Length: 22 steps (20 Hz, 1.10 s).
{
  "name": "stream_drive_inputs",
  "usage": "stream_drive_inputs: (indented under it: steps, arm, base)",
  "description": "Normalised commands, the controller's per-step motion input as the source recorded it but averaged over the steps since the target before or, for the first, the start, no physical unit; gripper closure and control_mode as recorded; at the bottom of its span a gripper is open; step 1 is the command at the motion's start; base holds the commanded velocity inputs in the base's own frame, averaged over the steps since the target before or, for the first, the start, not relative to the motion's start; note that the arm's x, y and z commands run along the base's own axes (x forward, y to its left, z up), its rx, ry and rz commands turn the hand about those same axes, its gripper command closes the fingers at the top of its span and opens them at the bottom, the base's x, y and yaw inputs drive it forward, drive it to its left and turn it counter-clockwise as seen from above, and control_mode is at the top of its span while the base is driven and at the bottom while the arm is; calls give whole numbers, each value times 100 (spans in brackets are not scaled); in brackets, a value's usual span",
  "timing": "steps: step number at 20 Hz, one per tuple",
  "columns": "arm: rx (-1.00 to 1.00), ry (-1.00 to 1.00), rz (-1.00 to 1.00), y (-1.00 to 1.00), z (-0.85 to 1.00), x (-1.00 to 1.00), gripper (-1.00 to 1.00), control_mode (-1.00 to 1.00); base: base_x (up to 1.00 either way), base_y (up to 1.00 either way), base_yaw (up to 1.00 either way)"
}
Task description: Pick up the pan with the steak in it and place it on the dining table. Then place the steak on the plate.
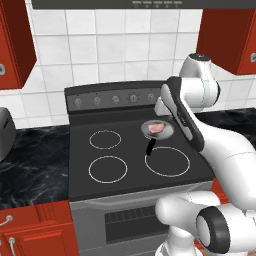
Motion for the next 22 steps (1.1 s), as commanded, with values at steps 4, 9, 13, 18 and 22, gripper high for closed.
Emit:
stream_drive_inputs:
  steps: [4, 9, 13, 18, 22]
  arm:
    - [-1, 0, 0, 0, -16, 0, -100, -100]
    - [-1, -2, 0, 0, -37, 3, -100, -100]
    - [0, 0, -4, 0, -39, 18, -100, -100]
    - [0, 0, -5, 0, -42, 25, -100, -100]
    - [0, 0, -8, 0, -46, 37, -100, -100]
  base:
    - [0, 0, 0]
    - [0, 0, 0]
    - [0, 0, 0]
    - [0, 0, 0]
    - [0, 0, 0]
